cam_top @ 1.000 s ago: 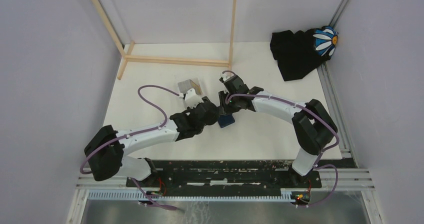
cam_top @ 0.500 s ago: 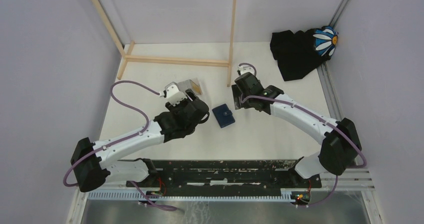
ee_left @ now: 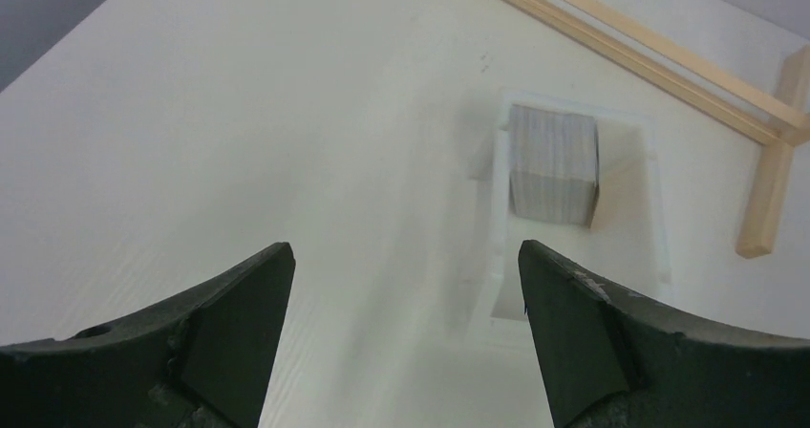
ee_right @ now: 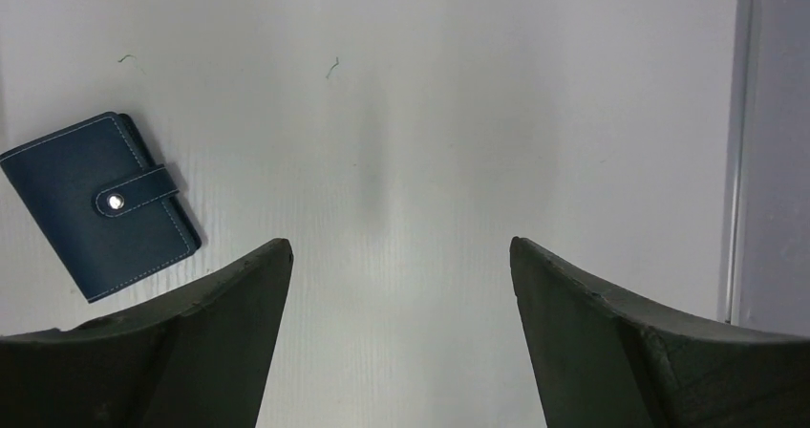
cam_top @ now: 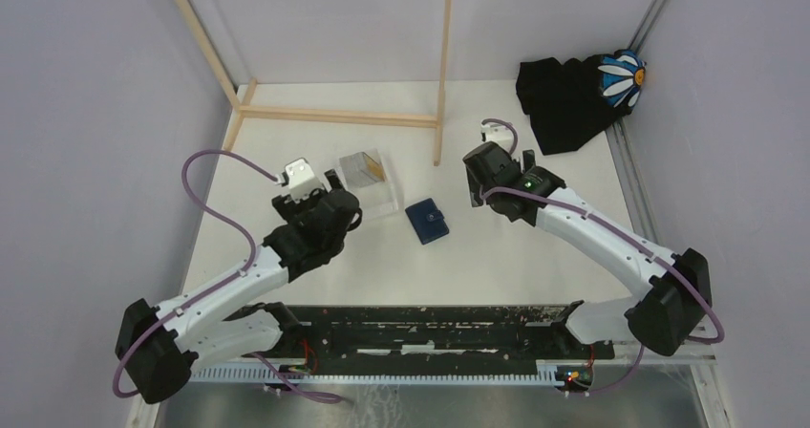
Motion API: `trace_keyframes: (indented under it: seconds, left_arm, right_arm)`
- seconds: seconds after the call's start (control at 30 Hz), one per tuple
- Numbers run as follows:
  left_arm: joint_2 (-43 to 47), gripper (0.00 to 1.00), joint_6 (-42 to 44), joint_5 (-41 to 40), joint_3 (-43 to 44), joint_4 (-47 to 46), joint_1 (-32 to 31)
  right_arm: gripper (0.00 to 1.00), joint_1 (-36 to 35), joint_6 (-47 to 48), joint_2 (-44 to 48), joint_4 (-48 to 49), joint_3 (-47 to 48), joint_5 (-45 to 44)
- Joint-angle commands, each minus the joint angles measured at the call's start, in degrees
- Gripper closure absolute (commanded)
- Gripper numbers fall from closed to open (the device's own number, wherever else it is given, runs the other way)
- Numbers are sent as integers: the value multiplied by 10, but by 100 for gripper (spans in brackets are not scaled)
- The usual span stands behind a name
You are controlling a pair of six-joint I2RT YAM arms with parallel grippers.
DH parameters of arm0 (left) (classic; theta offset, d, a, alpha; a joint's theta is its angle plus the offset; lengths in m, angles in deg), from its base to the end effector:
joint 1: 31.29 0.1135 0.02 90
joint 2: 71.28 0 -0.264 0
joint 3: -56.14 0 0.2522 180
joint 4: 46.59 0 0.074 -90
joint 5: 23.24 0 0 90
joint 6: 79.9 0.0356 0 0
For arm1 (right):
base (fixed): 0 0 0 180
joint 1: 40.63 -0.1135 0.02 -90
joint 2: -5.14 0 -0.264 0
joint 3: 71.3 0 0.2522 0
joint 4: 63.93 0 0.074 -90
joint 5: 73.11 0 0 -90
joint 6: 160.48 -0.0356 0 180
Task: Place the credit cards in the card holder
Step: Reset both arms
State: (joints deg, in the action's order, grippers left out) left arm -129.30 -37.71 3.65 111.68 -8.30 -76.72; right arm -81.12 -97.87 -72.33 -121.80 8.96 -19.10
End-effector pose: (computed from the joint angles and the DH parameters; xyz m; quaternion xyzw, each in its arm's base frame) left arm 0.1632 -0.1205 0.2677 -0.2340 0.7700 0.0688 0.5896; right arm 0.2216 0.1617 0.2992 -0.0114 0.9119 -0.0852 0.4013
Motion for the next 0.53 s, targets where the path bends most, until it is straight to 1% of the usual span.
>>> trace_keyframes:
  seconds: [0.0, 0.13, 0.3, 0.4, 0.47, 0.5]
  left_arm:
    - [49, 6, 141, 37, -52, -127, 37]
    - [74, 6, 177, 60, -84, -159, 54]
    - [87, 6, 183, 74, -101, -166, 63]
    - [91, 6, 184, 75, -104, -166, 65]
    - [95, 6, 184, 74, -104, -163, 65]
    - [96, 5, 184, 74, -104, -162, 65]
  right_arm:
    - [9, 1, -12, 44, -14, -10, -58]
    - [8, 1, -6, 82, -2, -32, -76]
    - [8, 1, 1, 110, 6, -50, -93]
    - [11, 1, 8, 129, 20, -69, -87]
    - [9, 1, 11, 148, 38, -83, -75]
    - [6, 1, 10, 156, 45, -86, -71]
